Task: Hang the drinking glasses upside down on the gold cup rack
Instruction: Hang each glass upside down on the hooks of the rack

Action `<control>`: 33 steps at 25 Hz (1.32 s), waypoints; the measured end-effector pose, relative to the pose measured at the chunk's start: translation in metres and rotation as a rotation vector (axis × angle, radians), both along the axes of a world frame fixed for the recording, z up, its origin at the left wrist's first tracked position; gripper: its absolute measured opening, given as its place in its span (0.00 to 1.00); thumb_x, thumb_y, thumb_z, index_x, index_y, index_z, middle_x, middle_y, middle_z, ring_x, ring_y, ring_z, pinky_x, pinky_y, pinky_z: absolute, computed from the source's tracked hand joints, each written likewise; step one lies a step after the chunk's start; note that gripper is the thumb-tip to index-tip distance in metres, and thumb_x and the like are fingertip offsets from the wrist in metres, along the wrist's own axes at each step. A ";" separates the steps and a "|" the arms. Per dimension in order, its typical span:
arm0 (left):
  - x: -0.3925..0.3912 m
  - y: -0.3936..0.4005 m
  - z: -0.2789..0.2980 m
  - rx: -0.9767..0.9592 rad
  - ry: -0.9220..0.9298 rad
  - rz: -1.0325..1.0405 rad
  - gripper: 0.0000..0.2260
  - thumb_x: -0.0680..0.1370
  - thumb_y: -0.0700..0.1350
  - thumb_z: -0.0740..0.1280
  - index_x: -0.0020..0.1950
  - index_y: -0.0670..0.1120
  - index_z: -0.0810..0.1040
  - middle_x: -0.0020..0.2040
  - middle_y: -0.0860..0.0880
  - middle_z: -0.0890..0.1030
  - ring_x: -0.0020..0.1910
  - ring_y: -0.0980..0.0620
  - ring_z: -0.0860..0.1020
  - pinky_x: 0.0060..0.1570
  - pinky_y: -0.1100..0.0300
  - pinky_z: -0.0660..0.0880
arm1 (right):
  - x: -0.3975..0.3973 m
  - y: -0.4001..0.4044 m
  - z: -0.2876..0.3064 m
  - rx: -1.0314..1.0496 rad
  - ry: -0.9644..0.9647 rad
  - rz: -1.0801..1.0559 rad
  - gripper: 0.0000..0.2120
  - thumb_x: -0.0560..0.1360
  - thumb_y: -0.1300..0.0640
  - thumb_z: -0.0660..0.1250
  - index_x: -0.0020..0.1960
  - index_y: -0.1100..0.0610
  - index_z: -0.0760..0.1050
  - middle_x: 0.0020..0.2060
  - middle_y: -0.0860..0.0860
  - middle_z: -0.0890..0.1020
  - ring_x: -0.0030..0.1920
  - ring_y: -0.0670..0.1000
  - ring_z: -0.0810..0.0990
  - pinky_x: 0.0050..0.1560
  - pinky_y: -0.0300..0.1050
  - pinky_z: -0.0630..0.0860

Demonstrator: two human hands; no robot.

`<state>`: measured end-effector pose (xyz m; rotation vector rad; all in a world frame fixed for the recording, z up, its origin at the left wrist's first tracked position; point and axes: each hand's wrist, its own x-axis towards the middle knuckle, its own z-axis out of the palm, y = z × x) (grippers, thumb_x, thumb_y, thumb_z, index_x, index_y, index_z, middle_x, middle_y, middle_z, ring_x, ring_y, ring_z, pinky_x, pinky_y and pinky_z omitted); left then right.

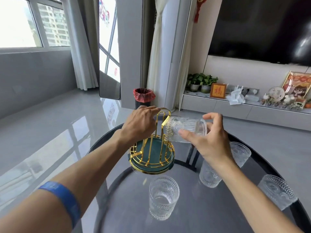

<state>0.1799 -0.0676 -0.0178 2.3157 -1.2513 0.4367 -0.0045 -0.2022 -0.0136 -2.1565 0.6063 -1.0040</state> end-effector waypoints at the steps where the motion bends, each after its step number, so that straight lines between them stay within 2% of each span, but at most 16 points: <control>1: 0.003 0.001 -0.001 0.005 -0.002 -0.004 0.26 0.75 0.35 0.58 0.74 0.44 0.72 0.72 0.45 0.76 0.68 0.41 0.73 0.59 0.45 0.75 | 0.007 0.000 0.001 -0.060 0.043 0.010 0.34 0.58 0.34 0.76 0.54 0.46 0.63 0.45 0.43 0.73 0.47 0.49 0.73 0.38 0.42 0.68; 4: 0.003 0.002 -0.003 0.016 -0.016 -0.015 0.30 0.73 0.33 0.58 0.75 0.46 0.71 0.73 0.48 0.75 0.69 0.42 0.72 0.58 0.45 0.76 | 0.025 0.004 0.000 -0.249 0.164 0.043 0.28 0.60 0.36 0.76 0.51 0.47 0.67 0.44 0.47 0.74 0.50 0.52 0.71 0.42 0.45 0.66; 8: 0.001 0.003 -0.005 0.026 -0.035 -0.015 0.32 0.72 0.33 0.58 0.76 0.47 0.69 0.74 0.50 0.73 0.69 0.42 0.72 0.58 0.44 0.74 | 0.039 0.009 -0.007 -0.350 0.227 0.105 0.24 0.63 0.41 0.76 0.53 0.51 0.75 0.42 0.45 0.75 0.51 0.54 0.72 0.44 0.45 0.67; 11: 0.000 0.002 -0.007 0.061 -0.045 0.007 0.32 0.72 0.33 0.59 0.77 0.48 0.67 0.75 0.50 0.72 0.70 0.42 0.71 0.58 0.44 0.73 | 0.042 0.014 -0.026 -0.352 0.319 0.152 0.21 0.65 0.45 0.75 0.54 0.53 0.77 0.46 0.47 0.81 0.52 0.56 0.72 0.48 0.48 0.70; 14: -0.003 0.001 -0.006 0.049 -0.021 0.004 0.33 0.71 0.33 0.59 0.77 0.48 0.67 0.75 0.51 0.72 0.70 0.42 0.71 0.59 0.43 0.73 | 0.040 0.013 -0.036 -0.252 0.288 0.141 0.20 0.66 0.44 0.75 0.53 0.53 0.78 0.40 0.39 0.74 0.52 0.56 0.72 0.46 0.47 0.70; 15: -0.003 0.000 -0.005 0.044 -0.006 0.002 0.34 0.71 0.33 0.59 0.77 0.48 0.67 0.76 0.51 0.71 0.71 0.42 0.70 0.59 0.42 0.74 | 0.039 0.012 -0.037 -0.246 0.300 0.138 0.20 0.67 0.44 0.75 0.53 0.52 0.77 0.42 0.41 0.76 0.53 0.56 0.72 0.46 0.47 0.70; 17: -0.005 0.000 -0.007 0.056 0.020 0.002 0.35 0.70 0.33 0.59 0.78 0.49 0.65 0.77 0.51 0.69 0.73 0.42 0.68 0.62 0.41 0.73 | 0.036 0.013 -0.039 -0.258 0.356 0.141 0.19 0.68 0.43 0.73 0.55 0.50 0.75 0.52 0.46 0.81 0.55 0.55 0.72 0.48 0.48 0.71; 19: -0.007 0.001 -0.006 0.096 0.105 -0.006 0.36 0.72 0.34 0.60 0.80 0.49 0.61 0.80 0.51 0.64 0.76 0.43 0.64 0.68 0.41 0.70 | 0.036 0.017 -0.039 -0.280 0.402 0.150 0.19 0.70 0.44 0.70 0.58 0.49 0.74 0.59 0.47 0.79 0.57 0.55 0.72 0.51 0.50 0.72; 22: -0.014 0.005 0.003 0.119 0.297 -0.064 0.34 0.78 0.40 0.63 0.82 0.47 0.54 0.82 0.47 0.55 0.80 0.43 0.54 0.75 0.42 0.58 | 0.031 0.021 -0.040 -0.278 0.437 0.139 0.23 0.73 0.44 0.67 0.67 0.47 0.70 0.71 0.51 0.71 0.66 0.59 0.69 0.59 0.53 0.69; 24: -0.032 0.015 0.001 -0.083 0.319 -0.062 0.30 0.80 0.45 0.64 0.81 0.46 0.57 0.81 0.44 0.58 0.79 0.43 0.57 0.75 0.43 0.59 | 0.015 0.023 -0.049 -0.215 0.389 0.121 0.27 0.75 0.44 0.66 0.72 0.46 0.65 0.77 0.52 0.62 0.73 0.57 0.63 0.66 0.53 0.65; 26: -0.067 0.035 -0.017 -0.375 0.292 -0.115 0.25 0.79 0.51 0.65 0.76 0.49 0.67 0.74 0.48 0.71 0.72 0.49 0.68 0.68 0.50 0.67 | -0.011 0.025 -0.065 -0.140 0.276 0.106 0.26 0.76 0.46 0.66 0.72 0.50 0.67 0.76 0.52 0.64 0.74 0.55 0.63 0.67 0.47 0.62; 27: -0.087 0.046 -0.035 -0.413 0.281 -0.157 0.24 0.78 0.55 0.65 0.73 0.51 0.69 0.70 0.51 0.74 0.68 0.53 0.71 0.65 0.53 0.69 | -0.025 0.025 -0.075 -0.109 0.223 0.092 0.24 0.76 0.48 0.67 0.70 0.53 0.70 0.73 0.52 0.68 0.72 0.54 0.65 0.66 0.44 0.62; 28: -0.107 0.057 -0.053 -0.353 0.288 -0.194 0.26 0.77 0.60 0.66 0.73 0.52 0.69 0.69 0.52 0.74 0.66 0.54 0.71 0.64 0.54 0.70 | -0.037 0.025 -0.085 -0.072 0.184 0.075 0.21 0.76 0.50 0.68 0.67 0.54 0.72 0.69 0.52 0.73 0.70 0.54 0.69 0.64 0.43 0.64; 30: -0.138 0.069 -0.086 -0.063 0.339 -0.215 0.37 0.72 0.68 0.67 0.77 0.56 0.62 0.74 0.53 0.68 0.71 0.53 0.67 0.68 0.53 0.68 | -0.058 0.029 -0.101 0.073 0.157 0.041 0.15 0.75 0.53 0.68 0.61 0.53 0.75 0.58 0.48 0.78 0.60 0.52 0.77 0.56 0.43 0.70; 31: -0.144 0.068 -0.098 0.069 0.345 -0.196 0.42 0.70 0.70 0.68 0.79 0.57 0.57 0.77 0.52 0.64 0.73 0.51 0.64 0.70 0.51 0.66 | -0.065 0.032 -0.105 0.166 0.163 0.034 0.12 0.75 0.53 0.68 0.58 0.51 0.76 0.54 0.47 0.79 0.54 0.51 0.79 0.51 0.43 0.71; 33: -0.149 0.062 -0.112 0.151 0.301 -0.132 0.45 0.69 0.67 0.70 0.80 0.55 0.54 0.78 0.52 0.63 0.72 0.48 0.65 0.69 0.52 0.67 | -0.075 0.038 -0.109 0.312 0.198 0.045 0.06 0.75 0.53 0.68 0.52 0.48 0.77 0.50 0.45 0.81 0.47 0.47 0.80 0.46 0.42 0.72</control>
